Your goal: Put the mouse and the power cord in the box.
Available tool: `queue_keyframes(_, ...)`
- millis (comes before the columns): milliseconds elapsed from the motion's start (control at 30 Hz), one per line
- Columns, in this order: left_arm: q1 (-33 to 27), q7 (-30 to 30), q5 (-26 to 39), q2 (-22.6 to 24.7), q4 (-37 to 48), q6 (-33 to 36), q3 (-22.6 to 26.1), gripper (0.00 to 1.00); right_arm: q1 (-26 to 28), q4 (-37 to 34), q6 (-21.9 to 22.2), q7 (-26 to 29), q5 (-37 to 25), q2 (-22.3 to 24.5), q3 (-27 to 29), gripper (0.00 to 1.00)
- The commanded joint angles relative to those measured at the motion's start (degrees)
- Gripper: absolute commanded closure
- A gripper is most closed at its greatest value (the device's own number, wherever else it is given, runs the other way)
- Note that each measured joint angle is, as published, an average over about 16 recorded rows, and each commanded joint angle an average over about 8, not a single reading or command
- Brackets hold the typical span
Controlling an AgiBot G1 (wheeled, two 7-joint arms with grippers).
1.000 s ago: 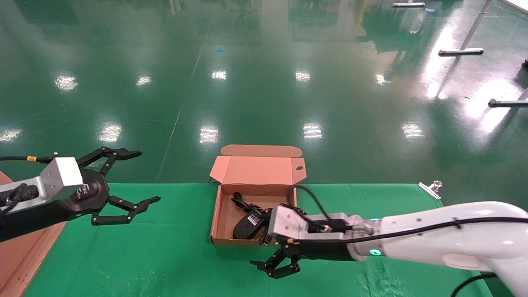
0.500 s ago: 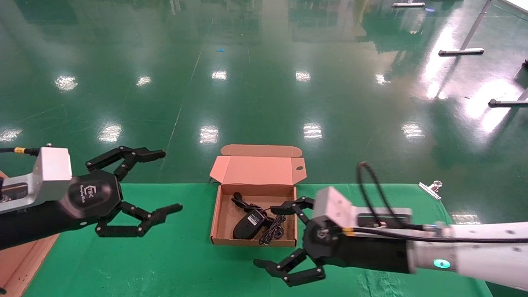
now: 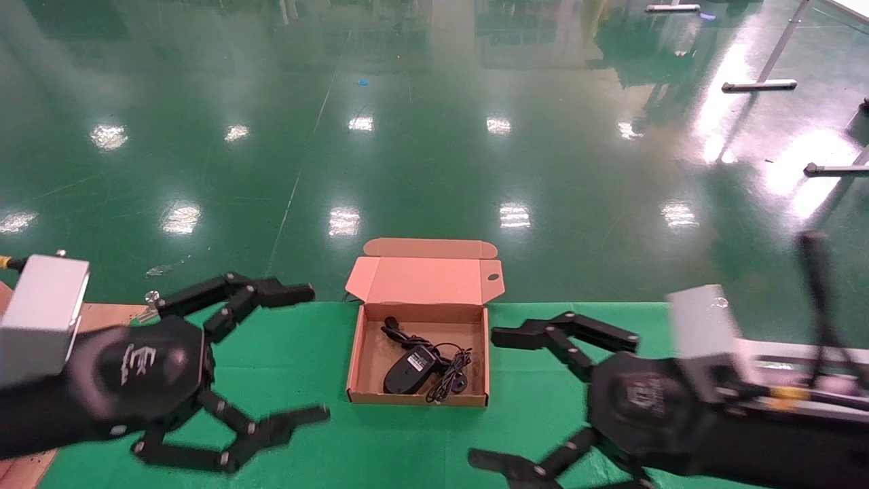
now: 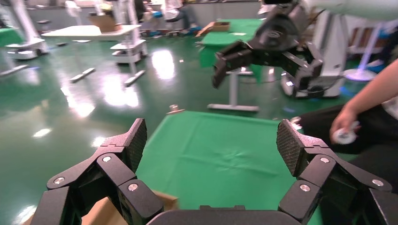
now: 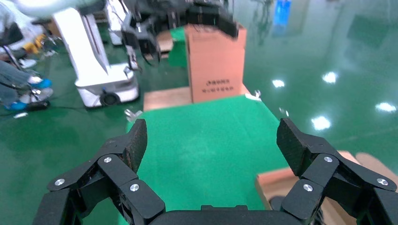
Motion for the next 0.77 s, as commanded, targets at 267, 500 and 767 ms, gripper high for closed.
queue_keyframes(267,3.66,-9.97,-1.36,-1.27,-10.01,1.68,-3.48,0.00,-3.85,4.58,-6.20,2.64,5.28,5.23,8.07,0.00)
queue_keyframes(500,4.48,-11.44,-1.75,-1.58,-12.14,2.08,-4.30,0.00,-4.31,5.08,-6.99,2.77,5.96,5.81,9.24,0.00)
queue_keyframes(767,4.15,-10.81,-1.70,-1.48,-11.17,1.92,-3.96,0.00,-4.12,4.82,-6.57,2.76,5.63,5.51,8.57,0.00)
